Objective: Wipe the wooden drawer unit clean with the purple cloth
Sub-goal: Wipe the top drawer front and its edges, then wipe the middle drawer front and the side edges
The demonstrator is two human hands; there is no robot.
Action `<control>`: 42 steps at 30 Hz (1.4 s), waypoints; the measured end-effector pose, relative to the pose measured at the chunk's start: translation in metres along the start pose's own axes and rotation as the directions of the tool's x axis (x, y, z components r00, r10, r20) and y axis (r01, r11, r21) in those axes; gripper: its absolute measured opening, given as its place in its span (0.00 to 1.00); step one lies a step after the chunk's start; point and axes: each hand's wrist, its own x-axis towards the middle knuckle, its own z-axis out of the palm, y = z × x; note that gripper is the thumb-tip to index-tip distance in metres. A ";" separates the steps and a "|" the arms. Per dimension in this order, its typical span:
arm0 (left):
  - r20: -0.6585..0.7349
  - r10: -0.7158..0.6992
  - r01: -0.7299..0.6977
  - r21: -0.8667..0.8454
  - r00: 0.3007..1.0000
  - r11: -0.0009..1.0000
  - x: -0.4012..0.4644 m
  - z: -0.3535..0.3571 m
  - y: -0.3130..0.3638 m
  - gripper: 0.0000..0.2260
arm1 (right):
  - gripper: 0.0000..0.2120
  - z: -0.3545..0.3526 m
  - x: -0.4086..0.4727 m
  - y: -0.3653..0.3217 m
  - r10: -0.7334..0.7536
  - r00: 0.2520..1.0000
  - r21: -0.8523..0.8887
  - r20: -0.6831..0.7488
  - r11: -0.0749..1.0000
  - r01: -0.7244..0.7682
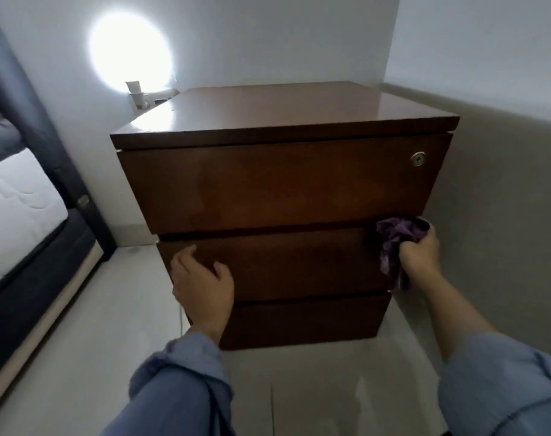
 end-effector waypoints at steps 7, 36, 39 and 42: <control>0.076 -0.263 0.274 -0.243 0.962 0.930 0.058 -0.008 -0.032 0.29 | 0.26 0.005 0.011 0.005 0.151 0.985 0.031 0.080 0.988 -0.153; 0.023 -0.339 0.335 -0.235 0.940 0.913 0.085 -0.011 -0.043 0.31 | 0.19 0.020 0.019 0.000 0.197 0.980 0.146 0.029 0.969 -0.200; 0.036 -0.341 0.341 -0.211 0.939 0.916 0.083 -0.014 -0.041 0.32 | 0.21 0.021 0.017 -0.001 0.234 0.972 0.160 0.012 0.959 -0.233; 0.027 -0.347 0.345 -0.197 0.938 0.918 0.082 -0.016 -0.039 0.33 | 0.23 0.020 0.018 0.002 0.221 0.975 0.161 0.019 0.962 -0.221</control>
